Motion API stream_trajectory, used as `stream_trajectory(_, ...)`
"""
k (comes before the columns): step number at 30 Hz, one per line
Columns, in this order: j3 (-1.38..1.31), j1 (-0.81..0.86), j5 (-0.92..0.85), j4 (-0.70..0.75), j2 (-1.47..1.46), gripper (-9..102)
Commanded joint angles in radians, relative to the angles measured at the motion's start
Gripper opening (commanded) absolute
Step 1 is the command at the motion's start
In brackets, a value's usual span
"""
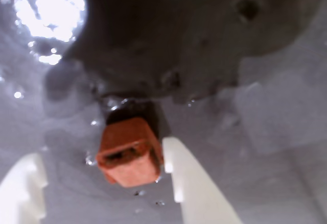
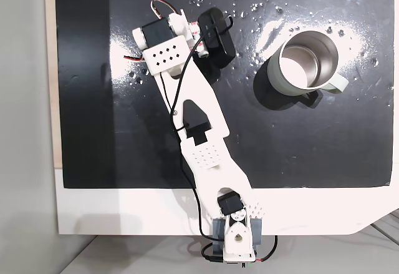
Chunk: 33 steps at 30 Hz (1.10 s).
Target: Grasp a cube and put it in the cup.
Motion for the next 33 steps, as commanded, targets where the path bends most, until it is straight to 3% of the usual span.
stream_trajectory(1, -0.069, -0.028, -0.018, 0.017, -0.006, 25)
stream_trajectory(17, -0.110, -0.060, -0.046, 0.032, -0.061, 20)
stream_trajectory(28, -0.110, -0.051, -0.046, 0.037, -0.061, 5)
stream_trajectory(33, -0.110, -0.051, -0.046, 0.043, -0.067, 4)
